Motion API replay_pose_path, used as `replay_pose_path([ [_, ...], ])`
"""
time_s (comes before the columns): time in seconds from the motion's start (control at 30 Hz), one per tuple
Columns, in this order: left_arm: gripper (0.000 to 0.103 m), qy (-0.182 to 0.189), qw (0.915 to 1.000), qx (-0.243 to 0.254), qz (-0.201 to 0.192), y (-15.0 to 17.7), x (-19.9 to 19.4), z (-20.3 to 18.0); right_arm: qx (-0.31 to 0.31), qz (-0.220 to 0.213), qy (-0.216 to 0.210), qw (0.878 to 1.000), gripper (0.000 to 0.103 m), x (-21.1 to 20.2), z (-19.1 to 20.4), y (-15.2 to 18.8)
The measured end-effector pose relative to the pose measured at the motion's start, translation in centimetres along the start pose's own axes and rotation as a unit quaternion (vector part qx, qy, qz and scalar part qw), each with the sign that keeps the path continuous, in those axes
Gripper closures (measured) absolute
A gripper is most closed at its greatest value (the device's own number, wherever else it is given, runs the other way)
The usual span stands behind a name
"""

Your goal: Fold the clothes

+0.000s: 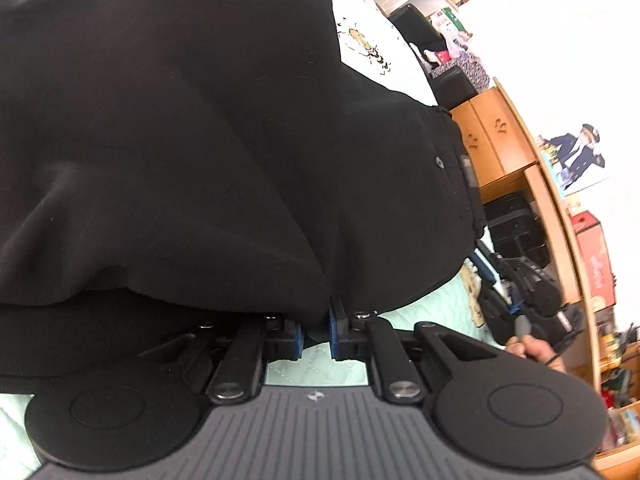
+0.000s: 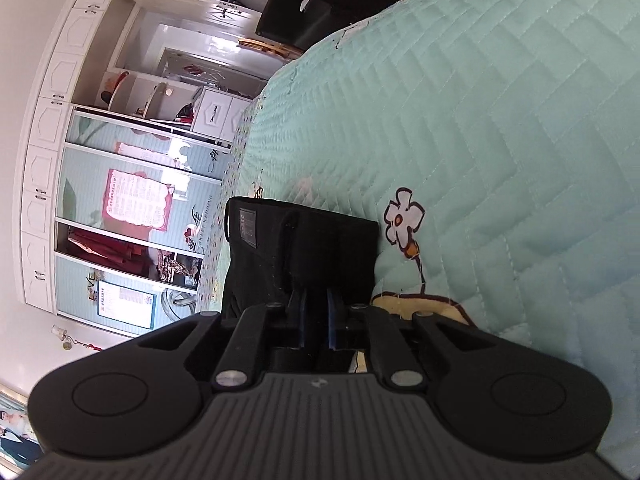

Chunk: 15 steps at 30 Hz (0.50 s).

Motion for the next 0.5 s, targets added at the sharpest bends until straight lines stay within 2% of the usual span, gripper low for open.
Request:
replay_pose_path([
  [0.13,0.09,-0.024,0.9995,0.019,-0.003,-0.2,-0.2,0.3,-0.016,-0.037,0.038,0.998,0.087,-2.0,1.3,-0.3],
  [0.23,0.089,-0.045,0.9985,0.032,-0.005,0.0,-0.6,0.2,-0.096,-0.045,0.025,0.994,0.084,-2.6,5.5,1.0],
  [0.3,0.088,-0.058,0.9975,0.04,-0.005,0.0,-0.8,0.1,-0.139,-0.004,-0.013,0.99,0.072,-1.1,8.3,2.6],
  [0.33,0.088,-0.066,0.9969,0.044,-0.005,0.0,-0.8,-0.1,-0.14,0.023,-0.041,0.989,0.063,-0.1,9.3,3.4],
  [0.37,0.088,-0.071,0.9963,0.048,-0.005,0.0,-1.0,-0.1,-0.124,0.045,-0.067,0.989,0.058,0.8,9.5,3.9],
  [0.43,0.088,-0.08,0.9953,0.053,-0.004,-0.1,-1.0,-0.3,-0.072,0.081,-0.105,0.989,0.058,2.6,8.6,4.6],
  [0.5,0.088,-0.088,0.9943,0.061,-0.005,0.1,-1.2,-0.2,-0.041,0.105,-0.081,0.99,0.058,3.9,5.9,4.8],
])
Point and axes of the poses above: each gripper's, at about its wrist camera, not at the fingertips, and x roughly the way its jaws point, z to its left, y to its underside, the point moved 4 cm from there along x, roughly the way its jaws point, and after that the axes turned 7 degrees about -y, right-handed, at the moved point
